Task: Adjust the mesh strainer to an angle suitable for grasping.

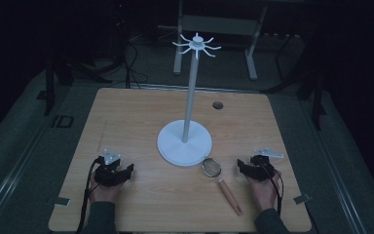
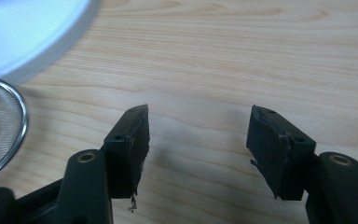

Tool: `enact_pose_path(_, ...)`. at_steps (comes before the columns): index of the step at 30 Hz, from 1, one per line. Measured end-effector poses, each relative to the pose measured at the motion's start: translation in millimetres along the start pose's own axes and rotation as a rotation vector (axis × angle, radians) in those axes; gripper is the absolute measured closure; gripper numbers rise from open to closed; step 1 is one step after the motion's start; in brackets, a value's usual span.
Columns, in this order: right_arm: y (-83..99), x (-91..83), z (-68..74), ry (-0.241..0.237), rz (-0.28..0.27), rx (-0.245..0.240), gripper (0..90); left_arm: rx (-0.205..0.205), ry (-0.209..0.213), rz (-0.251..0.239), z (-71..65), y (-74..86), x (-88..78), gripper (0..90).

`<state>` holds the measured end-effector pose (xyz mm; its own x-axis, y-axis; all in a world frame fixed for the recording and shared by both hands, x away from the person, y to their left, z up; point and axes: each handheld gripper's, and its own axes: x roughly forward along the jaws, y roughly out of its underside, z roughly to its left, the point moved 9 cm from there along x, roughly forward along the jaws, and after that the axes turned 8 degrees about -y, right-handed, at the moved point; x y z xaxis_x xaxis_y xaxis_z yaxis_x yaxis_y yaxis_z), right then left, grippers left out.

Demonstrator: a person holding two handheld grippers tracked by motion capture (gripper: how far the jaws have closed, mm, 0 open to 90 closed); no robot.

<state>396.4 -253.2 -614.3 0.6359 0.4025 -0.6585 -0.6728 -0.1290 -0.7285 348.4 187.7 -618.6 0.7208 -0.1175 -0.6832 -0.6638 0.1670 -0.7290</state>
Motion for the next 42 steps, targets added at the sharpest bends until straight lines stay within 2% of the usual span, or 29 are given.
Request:
enact_pose_path(3, -5.0, -3.2, 10.1, -0.043, -0.012, -0.048, 49.7, 0.001, -0.002, 0.001, 0.1, 0.1, 0.4, 41.6)
enact_pose_path(4, -8.9, -7.4, 16.8, -0.048, -0.015, -0.087, 54.1, 0.004, -0.002, 0.002, -0.1, 0.3, 0.5, 41.6)
enact_pose_path(7, -12.0, -11.4, 23.4, -0.051, -0.012, -0.113, 54.5, 0.014, -0.001, 0.007, -0.7, 0.9, 0.2, 41.6)
enact_pose_path(8, -15.1, -15.6, 28.8, -0.05, -0.012, -0.133, 58.1, 0.007, -0.001, 0.003, -0.7, 0.6, 0.2, 41.6)
enact_pose_path(9, -15.1, -15.6, 28.8, -0.05, -0.012, -0.133, 58.1, 0.007, -0.001, 0.003, -0.7, 0.6, 0.2, 41.6)
enact_pose_path(10, -17.6, -19.6, 32.6, -0.045, -0.003, -0.169, 65.2, 0.006, -0.002, 0.003, -0.5, 0.6, 0.3, 41.6)
enact_pose_path(12, -20.1, -21.9, 36.3, -0.056, -0.01, -0.188, 67.2, 0.006, -0.002, 0.002, -0.6, 0.5, 0.4, 41.6)
enact_pose_path(13, -22.9, -24.5, 41.2, -0.071, -0.013, -0.214, 72.6, 0.005, -0.002, 0.001, -0.7, 0.4, 0.4, 41.6)
enact_pose_path(14, -22.9, -24.5, 41.2, -0.071, -0.013, -0.214, 72.6, 0.005, -0.001, 0.001, -0.9, 0.4, 0.5, 41.6)
enact_pose_path(15, -25.8, -27.3, 48.2, -0.105, -0.025, -0.233, 80.3, 0.005, -0.002, 0.003, -0.7, 0.5, 0.6, 41.6)
enact_pose_path(17, -26.4, -28.7, 51.9, -0.121, -0.03, -0.234, 83.8, 0.004, -0.002, 0.003, -0.7, 0.5, 0.6, 41.6)
enact_pose_path(19, -25.4, -29.9, 63.5, -0.15, -0.024, -0.25, 89.5, 0.006, -0.002, 0.003, -0.6, 0.6, 0.7, 41.6)
enact_pose_path(20, -25.4, -29.9, 63.5, -0.15, -0.024, -0.25, 89.5, 0.005, -0.002, 0.003, -0.8, 0.6, 0.6, 41.6)
enact_pose_path(26, -22.6, -25.2, 83.8, -0.193, 0.012, -0.296, 89.9, -0.002, -0.002, -0.001, -0.1, 0.1, 0.1, 41.6)
enact_pose_path(37, -21.6, -16.3, 104.6, -0.256, 0.023, -0.315, 90.0, 0.004, -0.002, 0.0, -0.7, 0.2, 0.0, 41.6)
enact_pose_path(42, -16.3, -11.5, 119.0, -0.298, 0.036, -0.332, 89.9, 0.002, 0.0, -0.001, -0.6, 0.1, 0.1, 41.6)
